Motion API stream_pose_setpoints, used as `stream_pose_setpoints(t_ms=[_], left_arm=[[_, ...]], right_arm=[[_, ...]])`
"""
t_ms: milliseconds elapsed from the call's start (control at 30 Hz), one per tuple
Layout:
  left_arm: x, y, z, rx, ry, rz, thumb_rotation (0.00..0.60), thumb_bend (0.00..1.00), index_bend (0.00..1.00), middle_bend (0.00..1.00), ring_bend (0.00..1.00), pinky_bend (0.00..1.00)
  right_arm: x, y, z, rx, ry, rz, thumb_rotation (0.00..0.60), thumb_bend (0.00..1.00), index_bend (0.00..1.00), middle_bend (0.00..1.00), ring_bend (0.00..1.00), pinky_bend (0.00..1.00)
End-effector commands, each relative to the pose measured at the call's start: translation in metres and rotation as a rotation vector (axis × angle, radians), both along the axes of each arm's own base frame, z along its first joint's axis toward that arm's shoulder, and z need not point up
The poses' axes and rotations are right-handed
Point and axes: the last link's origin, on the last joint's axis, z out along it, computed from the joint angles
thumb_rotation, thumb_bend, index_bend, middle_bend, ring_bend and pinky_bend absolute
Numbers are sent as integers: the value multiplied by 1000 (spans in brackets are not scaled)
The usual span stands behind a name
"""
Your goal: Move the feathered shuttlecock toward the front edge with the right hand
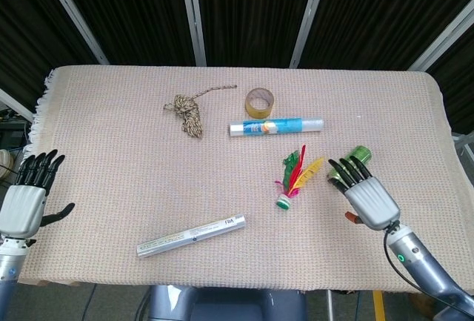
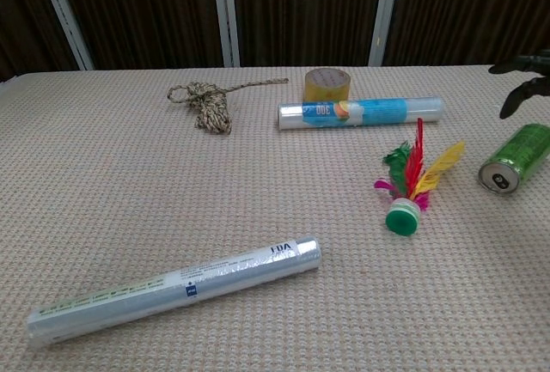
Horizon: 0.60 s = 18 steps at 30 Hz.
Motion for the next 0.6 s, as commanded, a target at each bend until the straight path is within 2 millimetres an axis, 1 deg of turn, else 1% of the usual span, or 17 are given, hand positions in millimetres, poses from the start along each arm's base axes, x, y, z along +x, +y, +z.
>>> stream_pose_setpoints(t_ms=[33,200,367,600], left_arm=[[0,3,-4,0,9,8,600,176,0,0,0,0],[0,9,-10,7,17,9,600,178,0,0,0,0],[-1,13,-13,23,19,-12,600,178,0,0,0,0],[-6,18,-14,47,23,11,600,179,0,0,0,0]], right_arm=[[6,-21,-18,48,41,31,600,50,272,0,0,0],[9,-39,-39,110,147,59,600,74,305,0,0,0],[13,-55,-61,154,244,85,600,74,305,0,0,0],[30,-78,-77,162,280,116,600,74,302,0,0,0]])
